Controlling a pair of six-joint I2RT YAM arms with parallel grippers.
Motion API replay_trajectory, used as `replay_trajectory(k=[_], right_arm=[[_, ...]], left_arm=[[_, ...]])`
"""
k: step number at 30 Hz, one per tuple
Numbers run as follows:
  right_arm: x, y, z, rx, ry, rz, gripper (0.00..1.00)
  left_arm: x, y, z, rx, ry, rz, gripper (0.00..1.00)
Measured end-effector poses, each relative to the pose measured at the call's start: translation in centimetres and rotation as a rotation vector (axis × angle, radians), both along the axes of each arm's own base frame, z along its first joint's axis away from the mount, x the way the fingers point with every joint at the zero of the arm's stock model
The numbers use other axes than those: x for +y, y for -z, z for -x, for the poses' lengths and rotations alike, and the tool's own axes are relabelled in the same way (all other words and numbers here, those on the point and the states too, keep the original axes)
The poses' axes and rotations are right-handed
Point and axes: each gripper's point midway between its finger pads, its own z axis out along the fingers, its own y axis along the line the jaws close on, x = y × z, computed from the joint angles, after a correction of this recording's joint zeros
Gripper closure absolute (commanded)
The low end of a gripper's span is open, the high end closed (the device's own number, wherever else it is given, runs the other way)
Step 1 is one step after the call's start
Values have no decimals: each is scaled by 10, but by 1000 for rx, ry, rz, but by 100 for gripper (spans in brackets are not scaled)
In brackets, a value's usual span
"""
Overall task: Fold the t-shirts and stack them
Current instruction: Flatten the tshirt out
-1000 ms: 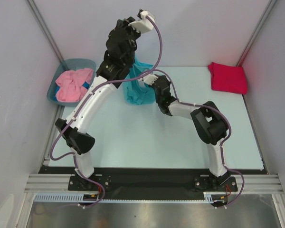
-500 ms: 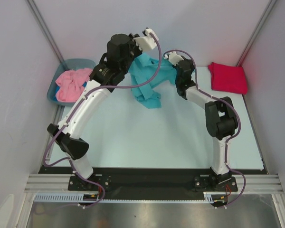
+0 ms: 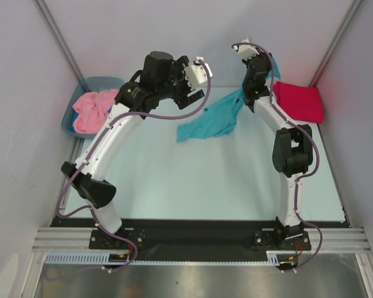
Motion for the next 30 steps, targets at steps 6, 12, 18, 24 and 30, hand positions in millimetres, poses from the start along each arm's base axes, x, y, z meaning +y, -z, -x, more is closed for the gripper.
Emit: replay_trajectory(k=[6, 12, 18, 24, 30], right_arm=[[15, 7, -1, 15, -33, -4, 100], [54, 17, 0, 44, -117, 13, 78], [76, 32, -1, 74, -106, 69, 9], [76, 61, 0, 206, -91, 20, 22], [133, 102, 33, 440, -275, -81, 33]], left_arm=[[19, 17, -41, 36, -133, 47, 30], [27, 55, -61, 107, -212, 37, 27], [30, 65, -61, 116, -232, 37, 21], [55, 68, -53, 110, -286, 24, 20], [87, 60, -55, 57, -402, 9, 20]])
